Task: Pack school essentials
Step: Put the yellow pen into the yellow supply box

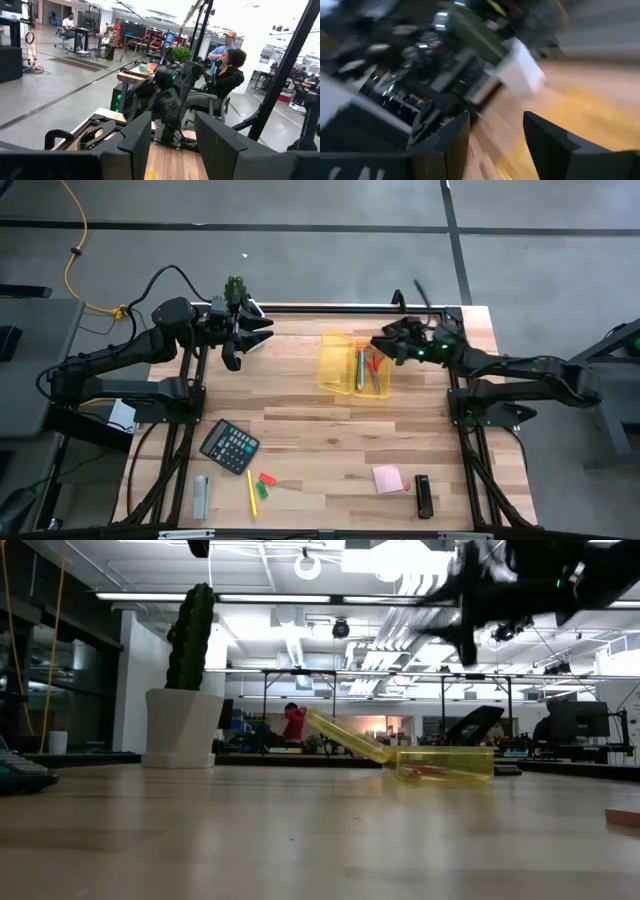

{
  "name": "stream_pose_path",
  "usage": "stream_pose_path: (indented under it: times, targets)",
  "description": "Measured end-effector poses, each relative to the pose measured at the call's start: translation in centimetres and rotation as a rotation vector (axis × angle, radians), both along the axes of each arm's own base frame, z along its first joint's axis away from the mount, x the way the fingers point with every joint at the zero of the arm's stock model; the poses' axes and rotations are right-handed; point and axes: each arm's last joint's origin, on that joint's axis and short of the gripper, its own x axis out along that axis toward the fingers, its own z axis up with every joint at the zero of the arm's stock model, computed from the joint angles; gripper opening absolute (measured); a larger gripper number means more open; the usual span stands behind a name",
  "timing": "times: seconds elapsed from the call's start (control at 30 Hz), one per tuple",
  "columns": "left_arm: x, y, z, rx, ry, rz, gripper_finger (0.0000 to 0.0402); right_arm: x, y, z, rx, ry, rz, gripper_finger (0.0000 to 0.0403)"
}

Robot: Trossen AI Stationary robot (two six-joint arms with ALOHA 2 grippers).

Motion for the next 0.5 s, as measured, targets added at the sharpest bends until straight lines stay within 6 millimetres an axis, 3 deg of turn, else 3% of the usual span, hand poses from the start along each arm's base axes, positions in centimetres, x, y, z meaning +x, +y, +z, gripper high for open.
stream_pose_path:
  times: [0.27,0.5]
  targets:
    - [0.0,0.0,0.0,0.006,0.001,0.000,0.0140,0.5,2.3,6.9,-0.656,-0.061,0.078,0.0178]
    - [0.0,0.0,0.0,0.119,0.026,0.008,0.0140,0.8,2.9,9.2,-0.759,0.001,0.104,0.0178]
